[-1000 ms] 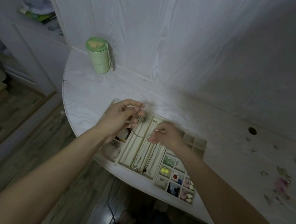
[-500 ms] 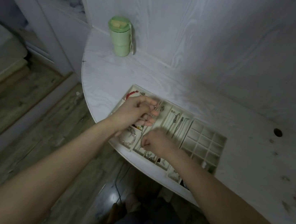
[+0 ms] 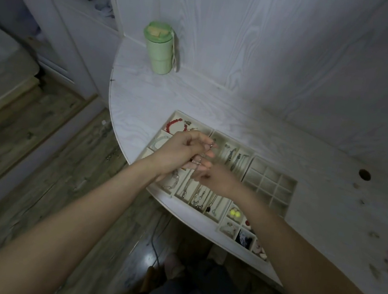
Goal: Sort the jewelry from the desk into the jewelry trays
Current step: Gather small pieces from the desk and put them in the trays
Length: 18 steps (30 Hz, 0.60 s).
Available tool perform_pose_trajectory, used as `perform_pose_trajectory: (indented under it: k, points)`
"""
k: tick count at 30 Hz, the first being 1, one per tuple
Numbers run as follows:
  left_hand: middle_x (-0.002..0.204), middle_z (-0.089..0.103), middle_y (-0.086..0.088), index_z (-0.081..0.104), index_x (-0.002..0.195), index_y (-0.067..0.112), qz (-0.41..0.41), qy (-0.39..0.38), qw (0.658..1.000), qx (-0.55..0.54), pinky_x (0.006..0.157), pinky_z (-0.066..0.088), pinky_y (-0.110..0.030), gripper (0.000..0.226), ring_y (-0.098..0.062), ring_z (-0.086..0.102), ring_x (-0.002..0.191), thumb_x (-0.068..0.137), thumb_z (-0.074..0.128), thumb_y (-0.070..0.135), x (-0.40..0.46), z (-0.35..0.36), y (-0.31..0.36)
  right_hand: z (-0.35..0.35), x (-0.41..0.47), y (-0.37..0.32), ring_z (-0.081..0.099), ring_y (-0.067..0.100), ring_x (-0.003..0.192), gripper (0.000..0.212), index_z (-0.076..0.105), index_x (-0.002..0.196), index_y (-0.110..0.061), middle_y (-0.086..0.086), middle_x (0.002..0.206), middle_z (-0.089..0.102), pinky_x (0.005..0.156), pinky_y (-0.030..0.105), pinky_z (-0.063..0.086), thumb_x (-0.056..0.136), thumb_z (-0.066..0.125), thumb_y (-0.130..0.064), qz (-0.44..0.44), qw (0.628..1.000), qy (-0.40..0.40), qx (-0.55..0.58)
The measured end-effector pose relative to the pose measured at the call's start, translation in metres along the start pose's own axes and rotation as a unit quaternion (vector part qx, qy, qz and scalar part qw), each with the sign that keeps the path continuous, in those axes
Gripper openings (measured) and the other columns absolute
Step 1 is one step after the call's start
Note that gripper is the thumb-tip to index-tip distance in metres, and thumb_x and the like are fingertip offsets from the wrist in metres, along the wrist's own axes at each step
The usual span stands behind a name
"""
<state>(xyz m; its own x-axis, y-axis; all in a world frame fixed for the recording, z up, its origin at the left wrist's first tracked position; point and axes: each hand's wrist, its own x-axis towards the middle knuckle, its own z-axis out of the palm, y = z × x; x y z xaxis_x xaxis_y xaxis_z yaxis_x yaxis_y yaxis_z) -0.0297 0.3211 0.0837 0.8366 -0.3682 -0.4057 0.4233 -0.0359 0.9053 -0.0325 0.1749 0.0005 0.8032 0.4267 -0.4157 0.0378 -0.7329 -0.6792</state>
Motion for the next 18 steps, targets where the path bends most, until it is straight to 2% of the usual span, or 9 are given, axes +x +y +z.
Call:
perform_pose_trajectory:
  k: [3,6,9,10,13,15,18]
  points:
    - [0.081,0.067,-0.003,0.06,0.096,0.012,-0.003,-0.016,1.0,-0.003,0.068,0.058,-0.026,0.013,-0.011,0.068,0.065,0.095,0.05,0.004,0.0,0.005,0.003,-0.006,-0.007,-0.003,0.057,0.018,0.104,0.021,0.061,0.11,0.003,0.005,0.106,0.06,0.092,0.028,0.046,0.093,0.049,0.003,-0.007,0.998,-0.015,0.06]
    - [0.084,0.066,-0.004,0.06,0.099,0.011,0.001,-0.03,0.999,0.015,0.07,0.058,-0.027,0.013,-0.011,0.068,0.067,0.095,0.05,0.003,-0.001,0.009,0.006,0.0,-0.01,-0.006,0.056,0.015,0.107,0.03,0.059,0.12,0.001,0.006,0.115,0.06,0.089,0.016,0.044,0.091,0.051,0.005,0.002,0.996,-0.066,0.065]
    - [0.084,0.065,-0.005,0.059,0.097,0.012,0.007,-0.036,0.999,0.022,0.071,0.058,-0.028,0.013,-0.009,0.067,0.065,0.095,0.05,0.003,-0.003,0.01,0.007,0.009,-0.009,-0.006,0.058,0.018,0.109,0.026,0.063,0.116,0.001,0.011,0.118,0.064,0.078,0.002,0.04,0.091,0.058,-0.001,0.008,0.996,-0.068,0.058]
    - [0.084,0.065,-0.005,0.059,0.097,0.012,0.008,-0.036,0.999,0.023,0.071,0.058,-0.028,0.013,-0.009,0.067,0.064,0.095,0.05,0.003,-0.003,0.01,0.007,0.011,-0.008,-0.006,0.058,0.018,0.108,0.023,0.065,0.113,0.001,0.012,0.117,0.065,0.077,0.002,0.04,0.091,0.059,-0.004,0.009,0.997,-0.061,0.052]
    - [0.084,0.066,-0.004,0.06,0.095,0.012,0.011,-0.033,0.999,0.031,0.072,0.058,-0.03,0.013,-0.009,0.067,0.065,0.095,0.05,0.003,-0.004,0.009,0.006,0.018,-0.006,-0.006,0.061,0.018,0.103,0.021,0.067,0.108,-0.001,0.012,0.112,0.067,0.083,0.015,0.044,0.092,0.059,-0.011,0.021,0.998,-0.058,0.03]
    - [0.084,0.066,-0.004,0.06,0.094,0.013,0.009,-0.031,0.999,0.028,0.072,0.059,-0.03,0.015,-0.009,0.067,0.065,0.095,0.05,0.002,-0.005,0.008,0.005,0.02,-0.005,-0.006,0.061,0.014,0.092,0.02,0.068,0.106,-0.002,0.012,0.109,0.068,0.078,0.017,0.046,0.093,0.058,-0.013,0.033,0.997,-0.064,0.023]
    - [0.085,0.066,-0.004,0.061,0.094,0.014,0.011,-0.031,0.999,0.032,0.071,0.059,-0.028,0.016,-0.009,0.067,0.067,0.095,0.05,0.002,-0.006,0.006,0.003,0.021,-0.006,-0.008,0.06,0.012,0.085,0.018,0.07,0.102,-0.002,0.011,0.105,0.069,0.077,0.02,0.048,0.093,0.058,-0.012,0.026,0.997,-0.07,0.019]
